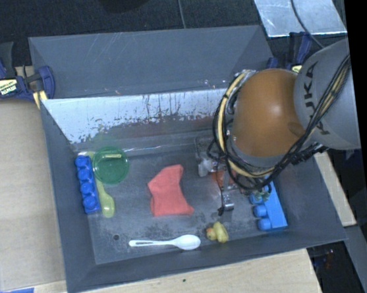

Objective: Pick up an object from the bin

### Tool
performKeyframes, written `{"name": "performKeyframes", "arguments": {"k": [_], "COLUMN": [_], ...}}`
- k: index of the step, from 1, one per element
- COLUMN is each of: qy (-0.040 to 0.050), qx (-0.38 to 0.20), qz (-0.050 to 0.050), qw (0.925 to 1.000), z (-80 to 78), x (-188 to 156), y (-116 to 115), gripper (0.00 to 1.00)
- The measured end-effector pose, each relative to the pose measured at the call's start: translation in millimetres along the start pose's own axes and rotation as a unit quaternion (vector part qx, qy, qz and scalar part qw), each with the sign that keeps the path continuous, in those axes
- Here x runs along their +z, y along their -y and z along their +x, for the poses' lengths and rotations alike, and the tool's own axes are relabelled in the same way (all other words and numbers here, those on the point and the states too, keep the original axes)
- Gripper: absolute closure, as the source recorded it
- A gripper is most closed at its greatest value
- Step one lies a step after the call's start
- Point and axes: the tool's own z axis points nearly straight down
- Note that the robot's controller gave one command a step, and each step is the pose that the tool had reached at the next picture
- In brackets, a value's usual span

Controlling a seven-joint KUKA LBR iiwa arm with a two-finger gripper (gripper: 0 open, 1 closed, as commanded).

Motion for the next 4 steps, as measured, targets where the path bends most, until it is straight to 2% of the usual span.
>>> {"name": "performKeyframes", "arguments": {"k": [1,2,3,4], "qy": [0.0041,0.0057,0.0056,0.0085], "qx": [0.000,-0.031,-0.039,-0.040], "qz": [0.000,0.000,0.000,0.000], "qw": [1.0000,0.9995,0.9992,0.9992], "z": [-1.6,-62.8,-92.3,-96.0], "x": [-4.6,20.2,19.2,57.4], "y": [0.0,-17.6,-45.4,-66.8], "gripper": [0.00,0.00,0.00,0.00]}}
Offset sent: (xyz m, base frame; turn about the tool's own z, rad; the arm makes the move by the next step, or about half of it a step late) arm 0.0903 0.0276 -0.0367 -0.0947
